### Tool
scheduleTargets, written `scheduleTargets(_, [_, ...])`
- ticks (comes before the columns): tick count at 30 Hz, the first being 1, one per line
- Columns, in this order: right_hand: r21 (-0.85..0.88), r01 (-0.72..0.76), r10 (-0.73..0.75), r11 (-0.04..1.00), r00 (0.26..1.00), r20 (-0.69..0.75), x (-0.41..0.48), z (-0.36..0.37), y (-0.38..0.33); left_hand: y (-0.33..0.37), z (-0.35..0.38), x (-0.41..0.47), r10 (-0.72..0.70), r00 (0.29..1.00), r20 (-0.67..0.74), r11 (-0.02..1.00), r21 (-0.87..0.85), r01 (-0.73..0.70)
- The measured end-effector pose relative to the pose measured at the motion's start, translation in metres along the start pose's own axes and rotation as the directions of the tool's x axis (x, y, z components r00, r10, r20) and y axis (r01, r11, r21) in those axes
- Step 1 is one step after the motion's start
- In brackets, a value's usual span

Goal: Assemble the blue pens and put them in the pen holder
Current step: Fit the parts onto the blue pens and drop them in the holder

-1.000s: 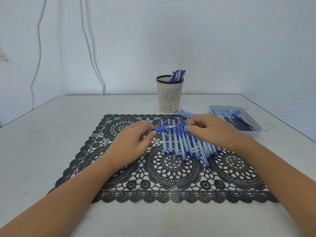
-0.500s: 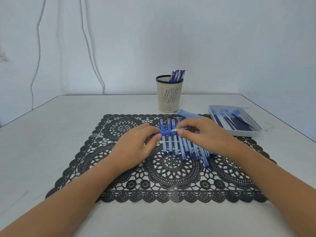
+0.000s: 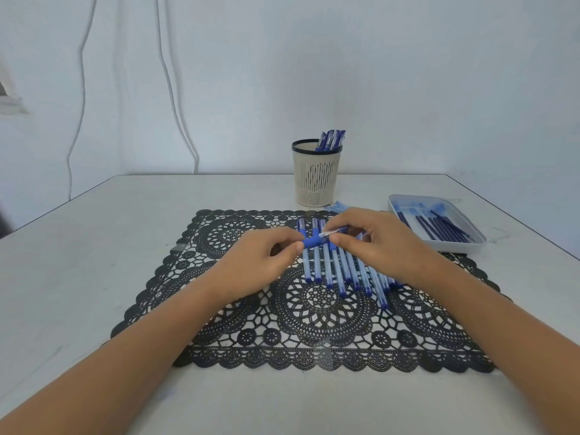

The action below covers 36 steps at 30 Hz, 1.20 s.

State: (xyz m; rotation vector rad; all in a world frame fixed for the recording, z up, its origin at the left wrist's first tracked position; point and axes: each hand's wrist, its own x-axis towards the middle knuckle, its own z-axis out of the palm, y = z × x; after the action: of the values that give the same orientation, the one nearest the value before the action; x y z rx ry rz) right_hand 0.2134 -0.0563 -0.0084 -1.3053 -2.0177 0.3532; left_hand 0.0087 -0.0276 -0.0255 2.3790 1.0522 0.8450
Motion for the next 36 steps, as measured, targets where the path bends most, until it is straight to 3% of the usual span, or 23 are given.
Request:
scheduleTargets(5, [-0.014,0.021,-0.021,1.000,0.999,0.038,-0.002,0.006,-0.003,0.009,0.002,0.003,0.147,0.989,-0.028,0.970,0.200,-0.139])
scheduleTargets(9, [0.054,-0.071,0.073,0.996,0.997,-0.032,-0.001,-0.001,0.004,0.011,-0.003,0.009,0.094,0.992,-0.089,0.960,0.271,-0.067])
scheduleTargets(13, [-0.192,-0.149,0.137,0.970,0.988,-0.075,0.001,-0.002,0.031,0.017,-0.024,0.028,-0.004,0.961,-0.275,0.988,0.148,0.046])
scheduleTargets(17, [-0.403,-0.165,0.216,0.900,0.973,0.084,0.003,0.009,0.049,0.027,-0.051,0.069,-0.094,0.898,-0.429,0.994,0.005,0.107])
scheduleTargets(23, [-0.400,-0.184,0.248,0.898,0.962,0.115,0.005,0.012,0.053,0.035,-0.078,0.144,-0.241,0.785,-0.571,0.952,-0.296,0.077])
scheduleTargets(28, [-0.395,-0.183,0.249,0.900,0.961,0.121,0.007,0.011,0.054,0.035,-0.080,0.190,-0.270,0.719,-0.641,0.944,-0.322,0.067])
scheduleTargets(36, [-0.410,-0.170,0.241,0.896,0.962,0.127,0.006,0.008,0.052,0.011,-0.038,0.210,-0.239,0.836,-0.494,0.967,-0.040,0.253])
